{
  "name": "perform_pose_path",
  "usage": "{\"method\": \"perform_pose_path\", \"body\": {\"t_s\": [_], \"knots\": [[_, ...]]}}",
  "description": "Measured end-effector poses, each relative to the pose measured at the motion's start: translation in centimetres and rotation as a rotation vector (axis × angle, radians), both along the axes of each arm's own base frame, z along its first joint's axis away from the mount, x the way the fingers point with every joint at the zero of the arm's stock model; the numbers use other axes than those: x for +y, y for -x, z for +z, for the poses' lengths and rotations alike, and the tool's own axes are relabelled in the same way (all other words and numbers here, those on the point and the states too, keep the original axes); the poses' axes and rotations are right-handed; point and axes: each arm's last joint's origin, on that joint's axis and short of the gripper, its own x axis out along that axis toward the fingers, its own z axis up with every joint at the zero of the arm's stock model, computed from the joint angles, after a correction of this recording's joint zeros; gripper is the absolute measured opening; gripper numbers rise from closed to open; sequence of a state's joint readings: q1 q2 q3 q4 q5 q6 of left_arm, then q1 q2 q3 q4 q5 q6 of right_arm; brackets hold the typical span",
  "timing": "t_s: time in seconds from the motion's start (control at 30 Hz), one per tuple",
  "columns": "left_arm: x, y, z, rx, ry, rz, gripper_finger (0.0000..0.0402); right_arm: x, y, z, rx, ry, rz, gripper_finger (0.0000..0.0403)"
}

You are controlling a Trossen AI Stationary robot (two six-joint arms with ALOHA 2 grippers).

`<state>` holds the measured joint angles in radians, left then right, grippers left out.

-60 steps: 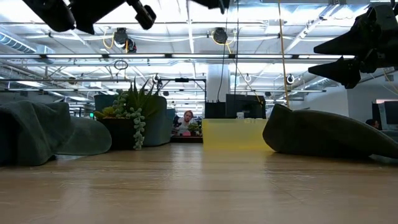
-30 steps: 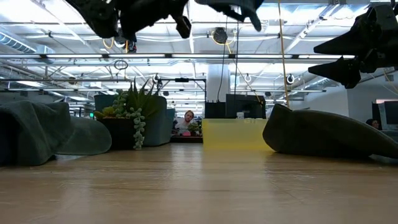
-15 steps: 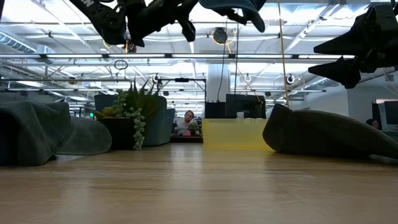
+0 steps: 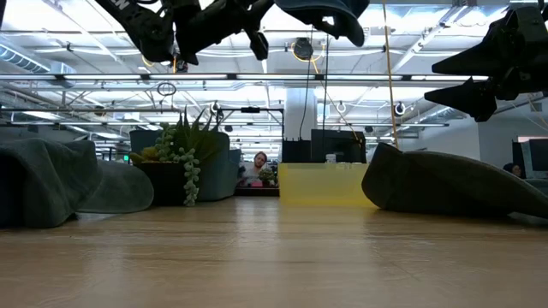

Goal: Pick & Place hat
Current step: Put the middle blue cap into the yellow bin

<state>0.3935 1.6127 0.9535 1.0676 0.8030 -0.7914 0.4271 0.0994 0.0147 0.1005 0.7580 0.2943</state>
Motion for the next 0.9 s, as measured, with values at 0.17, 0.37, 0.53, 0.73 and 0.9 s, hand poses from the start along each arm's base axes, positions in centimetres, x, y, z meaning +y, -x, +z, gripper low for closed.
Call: {"method": "perform_pose_path", "body": {"t_s": [0.17, 0.37, 0.53, 0.73, 0.9], "knots": [[0.0, 0.0, 0.0, 0.003, 0.019, 0.011, 0.0012, 0.0, 0.0, 0.1, -0.006, -0.005, 0.000, 0.0320], [0.0, 0.0, 0.0, 0.005, 0.029, 0.017, 0.0012, 0.1, 0.0, 0.6, -0.078, -0.079, 0.055, 0.0320], [0.0, 0.0, 0.0, 0.008, 0.036, 0.015, 0.0012, 0.1, 0.0, 1.3, -0.095, 0.007, 0.044, 0.0320], [0.0, 0.0, 0.0, 0.012, 0.037, 0.004, 0.0012, -0.2, 0.7, 4.6, -0.170, 0.138, 0.018, 0.0320], [-0.1, 0.0, 0.0, 0.021, 0.035, -0.023, 0.0012, -0.6, 1.3, 7.6, -0.304, 0.145, -0.047, 0.0320]]}}
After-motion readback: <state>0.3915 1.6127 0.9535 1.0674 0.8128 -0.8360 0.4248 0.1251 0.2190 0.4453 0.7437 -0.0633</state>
